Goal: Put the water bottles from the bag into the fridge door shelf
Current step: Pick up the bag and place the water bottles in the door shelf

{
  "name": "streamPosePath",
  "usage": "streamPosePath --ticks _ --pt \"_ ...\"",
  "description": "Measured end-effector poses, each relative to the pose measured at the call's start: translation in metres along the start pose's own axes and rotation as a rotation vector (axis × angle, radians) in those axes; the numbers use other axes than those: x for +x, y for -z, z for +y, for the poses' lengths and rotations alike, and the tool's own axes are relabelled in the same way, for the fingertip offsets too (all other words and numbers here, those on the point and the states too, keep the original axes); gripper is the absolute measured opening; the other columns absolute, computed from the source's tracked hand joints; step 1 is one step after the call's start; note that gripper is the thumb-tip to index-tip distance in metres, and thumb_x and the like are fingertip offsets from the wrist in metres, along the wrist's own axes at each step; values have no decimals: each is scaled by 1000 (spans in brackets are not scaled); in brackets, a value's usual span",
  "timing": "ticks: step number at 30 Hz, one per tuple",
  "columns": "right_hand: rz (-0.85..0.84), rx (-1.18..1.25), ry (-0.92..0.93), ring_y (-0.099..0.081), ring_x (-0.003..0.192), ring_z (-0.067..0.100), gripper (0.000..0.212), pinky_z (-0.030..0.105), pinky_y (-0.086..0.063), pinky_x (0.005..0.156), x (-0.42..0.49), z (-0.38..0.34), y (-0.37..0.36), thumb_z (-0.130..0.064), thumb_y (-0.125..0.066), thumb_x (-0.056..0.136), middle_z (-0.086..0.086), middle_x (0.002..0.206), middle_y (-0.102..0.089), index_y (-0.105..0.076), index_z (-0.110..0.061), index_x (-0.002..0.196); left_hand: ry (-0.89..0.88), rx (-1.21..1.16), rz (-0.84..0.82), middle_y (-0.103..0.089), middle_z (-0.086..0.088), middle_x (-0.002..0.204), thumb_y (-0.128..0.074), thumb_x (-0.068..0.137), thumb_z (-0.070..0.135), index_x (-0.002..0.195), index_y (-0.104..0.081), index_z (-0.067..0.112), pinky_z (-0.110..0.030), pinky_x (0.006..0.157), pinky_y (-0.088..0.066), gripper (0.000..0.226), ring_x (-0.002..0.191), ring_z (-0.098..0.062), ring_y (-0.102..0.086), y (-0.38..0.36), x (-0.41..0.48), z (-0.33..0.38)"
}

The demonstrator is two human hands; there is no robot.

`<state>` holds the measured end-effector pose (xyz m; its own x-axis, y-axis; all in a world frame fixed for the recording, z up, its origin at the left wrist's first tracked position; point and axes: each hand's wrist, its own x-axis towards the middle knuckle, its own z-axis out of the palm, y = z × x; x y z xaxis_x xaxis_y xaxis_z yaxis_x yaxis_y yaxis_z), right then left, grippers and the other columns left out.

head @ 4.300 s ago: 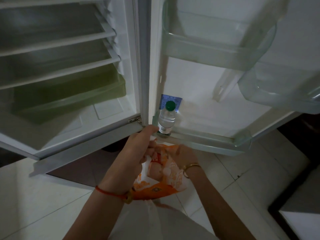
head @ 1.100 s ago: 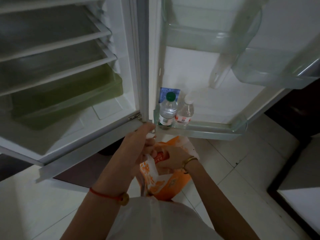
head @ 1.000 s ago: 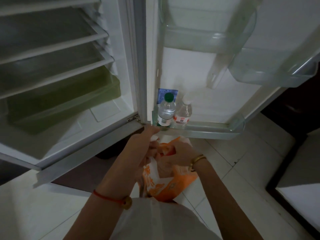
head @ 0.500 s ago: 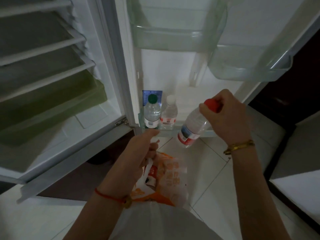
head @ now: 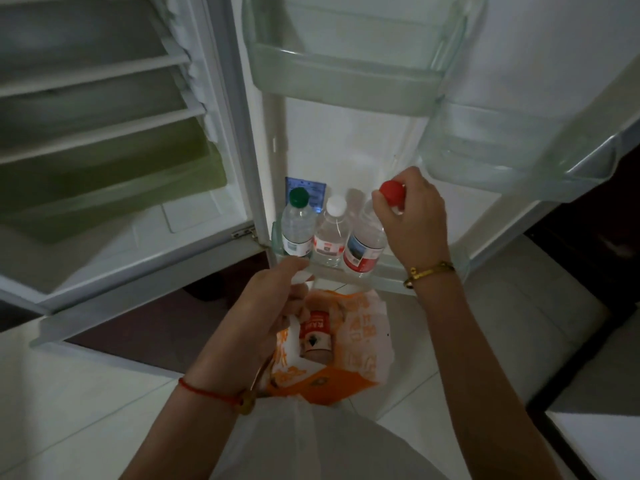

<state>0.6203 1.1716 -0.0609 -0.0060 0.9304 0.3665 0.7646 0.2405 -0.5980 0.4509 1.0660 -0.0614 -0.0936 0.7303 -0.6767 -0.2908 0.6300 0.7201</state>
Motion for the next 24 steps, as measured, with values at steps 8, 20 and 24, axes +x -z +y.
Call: streamPosePath --ticks 8,20,24 --pt "-52 -48 60 -56 98 31 39 32 -41 84 23 15 -10 -30 -58 95 17 108 -61 -52 1 118 -18 -28 29 -63 -10 81 -58 92 35 116 -63 -1 -30 59 -37 43 39 -10 -47 -18 7 -4" --pt "-163 -59 -36 -55 99 32 38 32 -40 80 5 41 -42 -31 -60 94 18 105 -60 -52 2 112 -9 -120 10 -44 6 33 -55 94 29 72 -55 13 -29 59 -28 27 25 -4 -36 -17 2 -2" --pt "-138 15 -109 -61 90 28 39 28 -41 73 2 48 -44 -36 -64 92 15 98 -64 -49 -5 110 -33 -117 -4 -48 6 42 -56 94 30 74 -56 14 -28 58 -27 25 33 -4 -41 -14 -4 1"
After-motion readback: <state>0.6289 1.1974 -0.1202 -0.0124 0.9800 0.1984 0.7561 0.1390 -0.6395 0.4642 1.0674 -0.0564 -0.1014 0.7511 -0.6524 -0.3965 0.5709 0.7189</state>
